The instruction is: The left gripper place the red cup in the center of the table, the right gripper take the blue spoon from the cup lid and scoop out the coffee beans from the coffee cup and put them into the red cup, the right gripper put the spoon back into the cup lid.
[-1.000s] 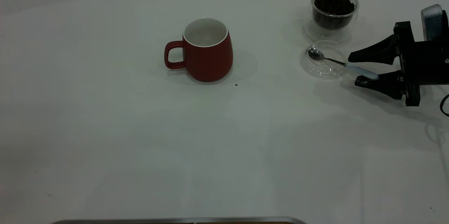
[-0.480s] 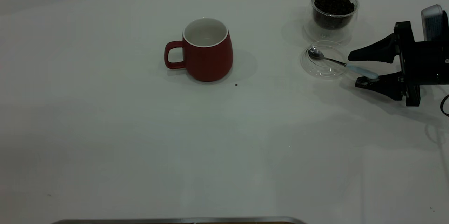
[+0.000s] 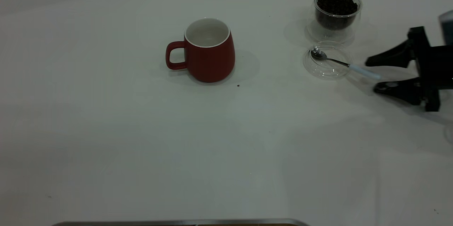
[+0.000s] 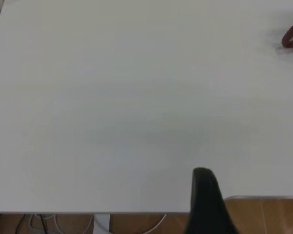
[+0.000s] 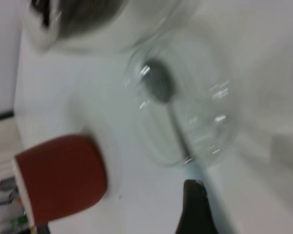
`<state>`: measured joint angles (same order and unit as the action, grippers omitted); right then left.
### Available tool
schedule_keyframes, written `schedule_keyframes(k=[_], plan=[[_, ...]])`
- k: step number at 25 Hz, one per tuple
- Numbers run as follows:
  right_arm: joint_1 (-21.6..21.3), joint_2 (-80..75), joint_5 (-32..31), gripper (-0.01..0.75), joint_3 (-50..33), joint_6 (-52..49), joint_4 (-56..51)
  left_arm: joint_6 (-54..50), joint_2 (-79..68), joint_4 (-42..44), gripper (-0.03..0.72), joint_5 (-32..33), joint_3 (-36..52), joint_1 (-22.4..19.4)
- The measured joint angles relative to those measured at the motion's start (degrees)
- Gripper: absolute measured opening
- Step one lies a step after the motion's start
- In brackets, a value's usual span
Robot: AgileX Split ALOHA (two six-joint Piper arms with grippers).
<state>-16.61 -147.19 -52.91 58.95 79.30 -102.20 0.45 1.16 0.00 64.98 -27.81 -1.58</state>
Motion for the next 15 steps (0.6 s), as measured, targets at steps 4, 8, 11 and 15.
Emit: schedule_keyframes(k=[4,8,11,15], plan=[[-0.45,0.00,0.30,0.591,0.48,0.69,-0.15,0.00,0.00,0.00,0.534,0.00,0.00,0.00],[-0.45,0.07,0.91,0.591,2.38,0.37,-0.09,0.00,0.00,0.00,0.534,0.00,0.00,0.00],[-0.45,2.97,2.39,0.591,3.39,0.10,0.15,0.00,0.00,0.00,0.534,0.00,0.00,0.00],[-0.09,14.03,8.07,0.591,3.39,-0.29,0.92,0.00,0.00,0.00,0.534,0.00,0.00,0.00]])
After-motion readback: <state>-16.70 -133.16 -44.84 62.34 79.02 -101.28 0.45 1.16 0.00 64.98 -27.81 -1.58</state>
